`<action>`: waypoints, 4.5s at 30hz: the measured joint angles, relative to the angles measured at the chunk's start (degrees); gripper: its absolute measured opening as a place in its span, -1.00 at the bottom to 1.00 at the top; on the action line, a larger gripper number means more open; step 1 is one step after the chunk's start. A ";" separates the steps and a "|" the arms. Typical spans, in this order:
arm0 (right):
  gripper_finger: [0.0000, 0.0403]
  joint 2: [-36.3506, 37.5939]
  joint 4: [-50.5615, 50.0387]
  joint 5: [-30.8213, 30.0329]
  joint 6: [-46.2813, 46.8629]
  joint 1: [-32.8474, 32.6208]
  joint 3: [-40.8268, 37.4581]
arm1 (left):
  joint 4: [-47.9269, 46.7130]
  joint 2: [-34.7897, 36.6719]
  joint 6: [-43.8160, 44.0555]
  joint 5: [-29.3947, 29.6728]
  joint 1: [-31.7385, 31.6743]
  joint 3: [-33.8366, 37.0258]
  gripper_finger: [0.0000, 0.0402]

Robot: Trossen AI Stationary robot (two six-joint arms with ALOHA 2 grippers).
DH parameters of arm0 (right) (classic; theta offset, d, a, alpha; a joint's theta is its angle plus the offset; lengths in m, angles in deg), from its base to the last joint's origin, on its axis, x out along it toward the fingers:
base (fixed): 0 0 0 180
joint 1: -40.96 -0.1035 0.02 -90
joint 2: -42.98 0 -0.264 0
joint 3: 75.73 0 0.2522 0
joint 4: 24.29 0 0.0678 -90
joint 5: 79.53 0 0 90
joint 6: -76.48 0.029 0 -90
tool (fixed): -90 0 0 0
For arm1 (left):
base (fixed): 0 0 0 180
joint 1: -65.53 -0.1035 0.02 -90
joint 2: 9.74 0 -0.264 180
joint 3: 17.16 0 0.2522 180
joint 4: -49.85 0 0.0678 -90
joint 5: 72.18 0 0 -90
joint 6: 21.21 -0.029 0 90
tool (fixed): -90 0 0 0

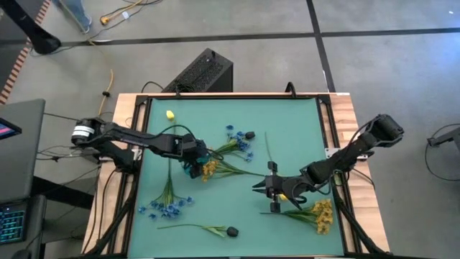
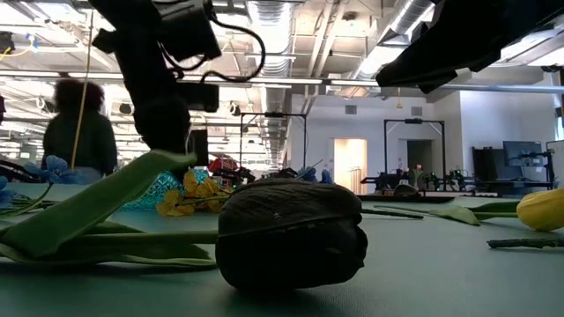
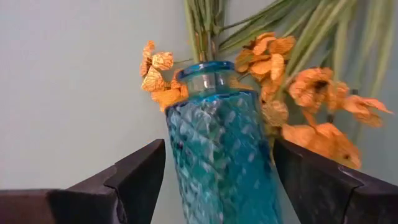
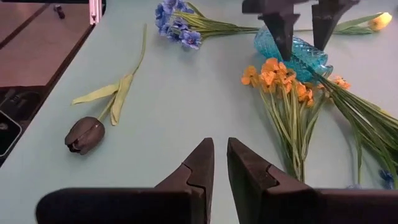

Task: Sort flowers into vase by color
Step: Adjust the blue vase

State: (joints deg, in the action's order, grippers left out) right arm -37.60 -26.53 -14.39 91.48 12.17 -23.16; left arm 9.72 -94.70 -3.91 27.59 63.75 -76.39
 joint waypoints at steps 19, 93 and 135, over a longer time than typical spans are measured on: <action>-0.64 0.00 -0.56 0.52 -0.44 0.06 0.00 | 3.26 -8.20 -1.79 -2.44 0.02 -0.15 0.21; -0.64 -0.37 2.35 0.96 -0.10 3.03 -0.02 | 77.24 39.00 -15.27 -10.77 6.27 24.76 0.17; -0.64 -16.94 27.59 11.73 -8.05 11.35 6.34 | 80.78 38.46 -14.08 -9.62 6.25 36.59 0.18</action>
State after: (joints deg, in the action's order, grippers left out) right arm -54.54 1.07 -2.67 83.44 23.52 -16.82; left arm 90.50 -56.24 -17.98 17.96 70.00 -39.80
